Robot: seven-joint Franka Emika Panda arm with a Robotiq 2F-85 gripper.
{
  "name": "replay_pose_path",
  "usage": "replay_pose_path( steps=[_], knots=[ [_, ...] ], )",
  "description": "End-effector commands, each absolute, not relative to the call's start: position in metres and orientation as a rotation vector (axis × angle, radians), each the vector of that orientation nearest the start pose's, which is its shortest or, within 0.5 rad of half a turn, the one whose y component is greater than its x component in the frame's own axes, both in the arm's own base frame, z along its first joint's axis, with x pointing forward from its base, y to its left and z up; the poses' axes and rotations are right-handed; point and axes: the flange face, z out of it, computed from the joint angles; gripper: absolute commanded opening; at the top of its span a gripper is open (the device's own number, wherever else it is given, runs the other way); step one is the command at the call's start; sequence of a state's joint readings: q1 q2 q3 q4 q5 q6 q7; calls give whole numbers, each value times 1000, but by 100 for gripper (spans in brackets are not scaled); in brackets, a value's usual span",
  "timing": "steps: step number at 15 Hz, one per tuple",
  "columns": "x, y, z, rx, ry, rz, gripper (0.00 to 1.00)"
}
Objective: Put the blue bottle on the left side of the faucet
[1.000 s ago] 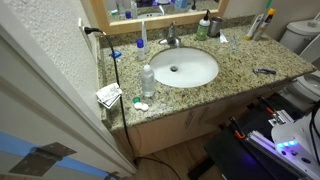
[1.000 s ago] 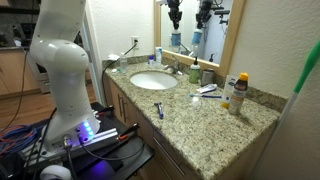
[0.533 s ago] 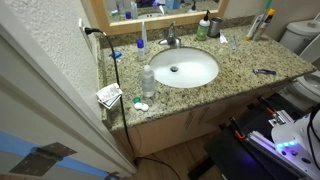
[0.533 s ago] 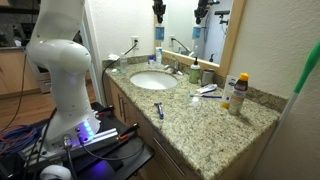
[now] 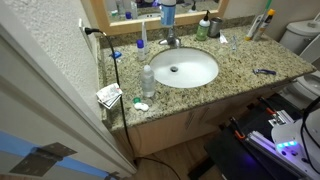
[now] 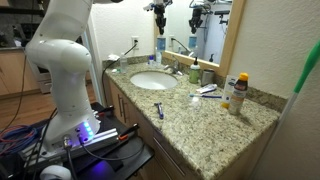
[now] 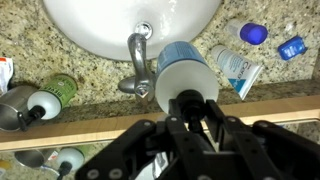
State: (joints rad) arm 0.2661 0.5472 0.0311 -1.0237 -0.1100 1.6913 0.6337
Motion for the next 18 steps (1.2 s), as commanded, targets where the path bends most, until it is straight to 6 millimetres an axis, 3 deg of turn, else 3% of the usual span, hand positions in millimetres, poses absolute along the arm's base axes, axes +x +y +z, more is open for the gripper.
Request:
replay_pose_path(
  steps=[1,3,4,6,7,16,17,18],
  knots=[
    [722,205,519,-3063,680,-302,7],
    [728,207,513,-3032,752,-303,7],
    [721,205,504,-3064,700,-256,30],
    [727,206,500,-3049,733,-266,30],
    [727,206,502,-3045,737,-273,7],
    [769,190,445,-2914,1013,-277,7],
    [762,190,444,-2959,975,-256,30],
    [765,190,439,-2951,994,-258,30]
  ],
)
